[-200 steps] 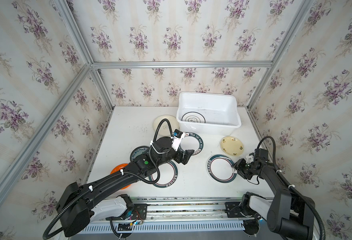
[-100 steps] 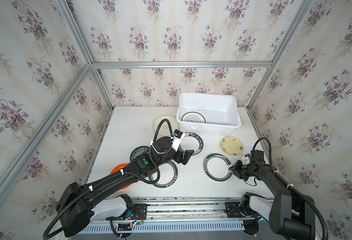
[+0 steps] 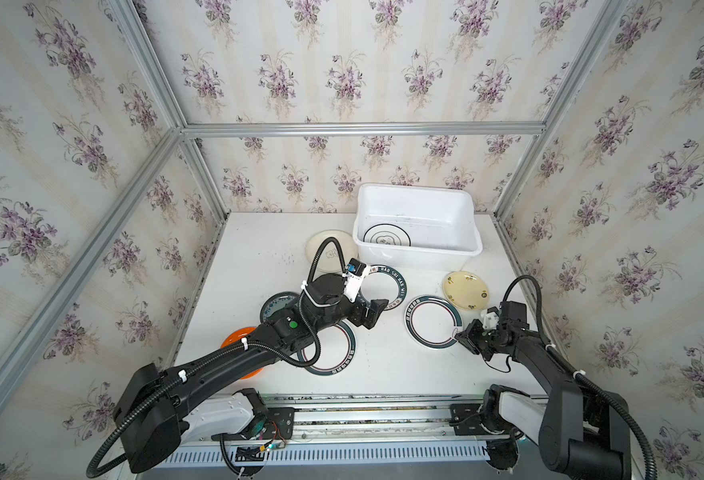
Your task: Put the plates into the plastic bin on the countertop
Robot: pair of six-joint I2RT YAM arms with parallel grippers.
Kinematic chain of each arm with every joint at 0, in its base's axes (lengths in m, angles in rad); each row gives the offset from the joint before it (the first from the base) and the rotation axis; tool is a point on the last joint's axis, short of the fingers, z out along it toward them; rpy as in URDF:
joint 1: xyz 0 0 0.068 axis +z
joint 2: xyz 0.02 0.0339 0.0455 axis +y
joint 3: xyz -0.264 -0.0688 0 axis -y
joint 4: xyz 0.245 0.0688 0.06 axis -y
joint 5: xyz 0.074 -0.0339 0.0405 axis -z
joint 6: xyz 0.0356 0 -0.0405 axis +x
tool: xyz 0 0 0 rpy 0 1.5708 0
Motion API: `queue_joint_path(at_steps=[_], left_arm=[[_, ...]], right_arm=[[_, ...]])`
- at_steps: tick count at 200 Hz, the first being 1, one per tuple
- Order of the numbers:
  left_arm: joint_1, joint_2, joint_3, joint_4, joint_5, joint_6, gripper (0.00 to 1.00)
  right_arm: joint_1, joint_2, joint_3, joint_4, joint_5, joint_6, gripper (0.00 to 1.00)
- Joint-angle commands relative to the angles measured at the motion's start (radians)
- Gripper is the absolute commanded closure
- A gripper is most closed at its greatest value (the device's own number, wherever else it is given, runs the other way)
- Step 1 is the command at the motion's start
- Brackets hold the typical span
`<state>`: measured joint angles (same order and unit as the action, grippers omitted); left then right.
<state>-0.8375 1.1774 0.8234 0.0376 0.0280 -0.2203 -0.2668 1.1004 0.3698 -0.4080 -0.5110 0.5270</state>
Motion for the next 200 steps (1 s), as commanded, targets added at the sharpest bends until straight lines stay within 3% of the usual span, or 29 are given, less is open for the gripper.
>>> queue_joint_path(at_steps=[1,107,200], left_arm=[[0.002,0.002,0.005,0.015,-0.001,0.007,0.00],[0.001,0.005,0.004,0.015,-0.010,0.019,0.00],[0.001,0.005,-0.006,0.024,-0.051,0.035,0.00]], right_arm=[[0.012,-0.005,-0.005,-0.069,0.111,0.011,1.00],[0.072,-0.219,0.124,-0.305,0.152,0.040,1.00],[0.132,-0.200,0.313,-0.388,0.136,0.074,1.00]])
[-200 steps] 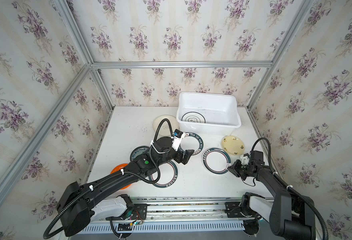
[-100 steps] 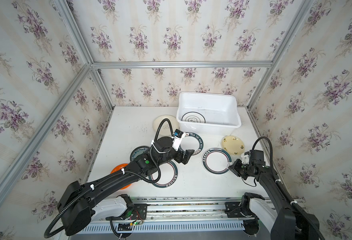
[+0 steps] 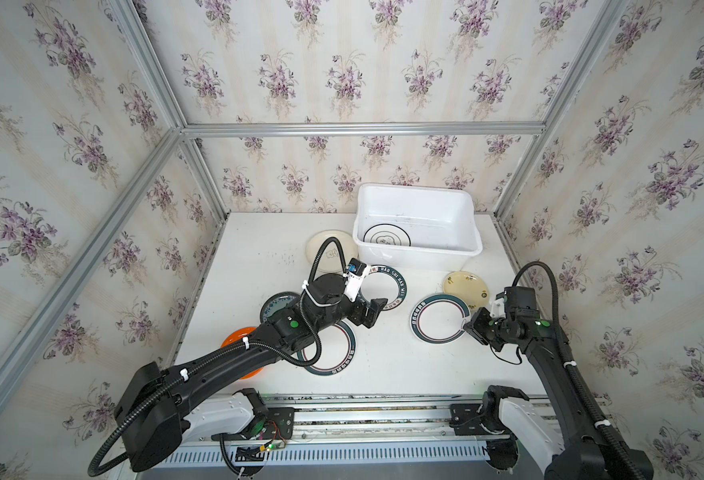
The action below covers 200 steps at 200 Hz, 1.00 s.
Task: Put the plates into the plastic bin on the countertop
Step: 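Lift the red-and-green plate on edge with the right gripper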
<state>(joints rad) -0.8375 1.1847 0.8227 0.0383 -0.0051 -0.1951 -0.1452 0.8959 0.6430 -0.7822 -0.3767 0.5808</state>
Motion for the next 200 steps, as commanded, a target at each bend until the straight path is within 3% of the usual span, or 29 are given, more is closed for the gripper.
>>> queue_joint_path(at_steps=[1,37,92,200], left_arm=[[0.002,-0.002,-0.006,0.023,-0.018,0.010,0.00],[0.002,-0.016,-0.025,0.037,-0.033,0.009,0.00],[0.002,-0.037,-0.056,0.065,-0.065,-0.002,0.00],[0.006,-0.045,-0.083,0.088,-0.099,-0.004,0.00]], right_arm=[[0.010,0.004,0.040,-0.014,0.001,0.020,1.00],[0.019,0.029,0.101,-0.014,-0.033,0.035,1.00],[0.093,0.070,0.306,-0.086,0.015,0.022,1.00],[0.174,0.219,0.536,-0.015,0.009,0.030,1.00]])
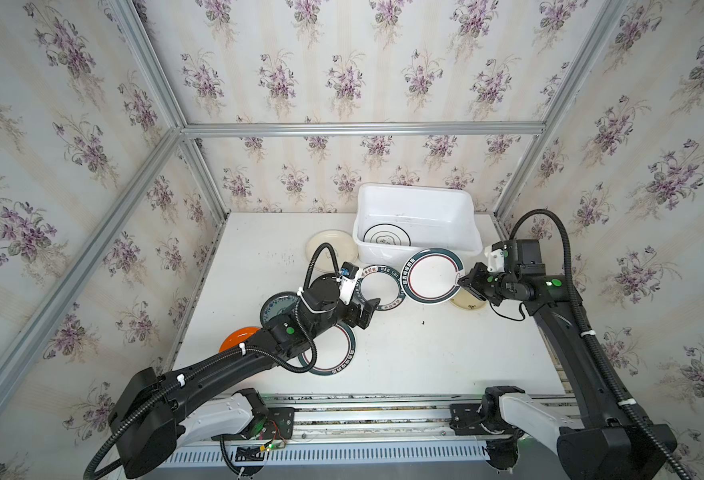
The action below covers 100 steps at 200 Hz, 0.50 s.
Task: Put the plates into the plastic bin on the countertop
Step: 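Lift the red-and-green plate on edge with the right gripper, then carry the plate over the white bin and lower it inside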
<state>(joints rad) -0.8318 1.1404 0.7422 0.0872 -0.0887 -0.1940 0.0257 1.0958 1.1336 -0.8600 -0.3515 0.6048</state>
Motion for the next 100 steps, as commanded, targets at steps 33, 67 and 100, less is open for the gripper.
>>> queue_joint_path(at_steps=[33,67,100], left_arm=[[0.003,-0.002,0.004,0.042,-0.010,0.007,0.00],[0.006,-0.030,-0.005,0.043,-0.023,0.013,0.00],[0.009,-0.056,-0.015,0.041,-0.027,0.012,0.00]], right_arm=[[0.004,0.121,0.130,0.130,-0.050,0.006,1.00],[0.011,0.275,0.265,0.180,-0.046,-0.003,1.00],[0.016,0.463,0.442,0.201,-0.027,-0.032,1.00]])
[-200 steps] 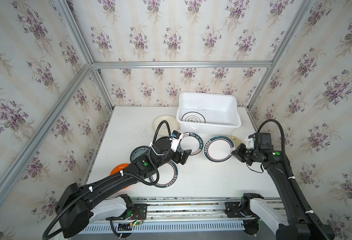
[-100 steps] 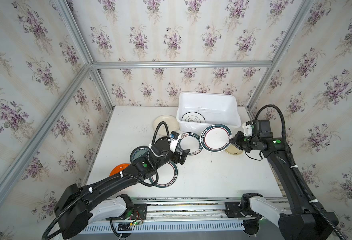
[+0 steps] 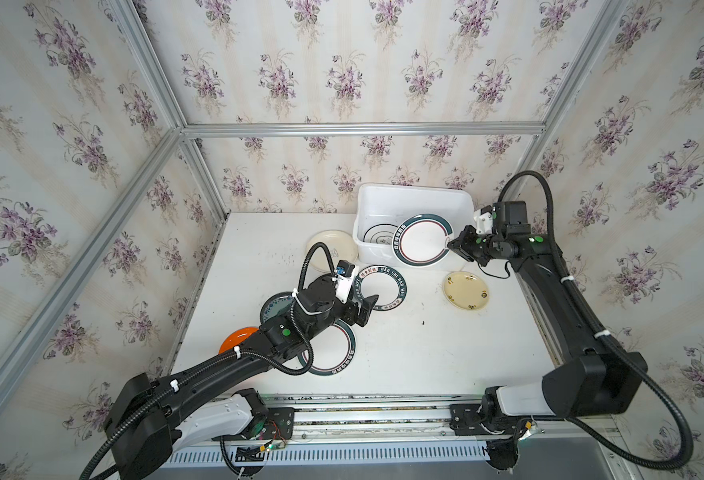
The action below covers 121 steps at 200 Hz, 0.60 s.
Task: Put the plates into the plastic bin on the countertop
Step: 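Carry the plate over the white bin and lower it inside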
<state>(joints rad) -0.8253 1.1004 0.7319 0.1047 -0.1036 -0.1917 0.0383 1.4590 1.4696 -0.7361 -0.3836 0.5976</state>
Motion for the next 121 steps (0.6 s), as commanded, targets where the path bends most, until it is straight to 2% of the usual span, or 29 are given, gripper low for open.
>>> queue_joint_path(at_steps=[1,44,72,121], left_arm=[[0.003,-0.017,-0.005,0.024,-0.012,0.009,0.00],[0.005,-0.055,-0.004,0.020,-0.008,-0.016,0.00],[0.005,-0.076,0.001,0.009,-0.029,-0.009,0.00],[0.008,-0.116,-0.002,-0.026,-0.056,-0.023,0.00]], right_arm=[[0.003,0.107,0.111,0.077,0.005,-0.025,1.00],[0.034,0.373,0.371,0.054,0.041,-0.043,1.00],[0.043,0.500,0.446,0.093,0.039,-0.013,1.00],[0.057,0.701,0.614,0.027,0.106,-0.044,1.00]])
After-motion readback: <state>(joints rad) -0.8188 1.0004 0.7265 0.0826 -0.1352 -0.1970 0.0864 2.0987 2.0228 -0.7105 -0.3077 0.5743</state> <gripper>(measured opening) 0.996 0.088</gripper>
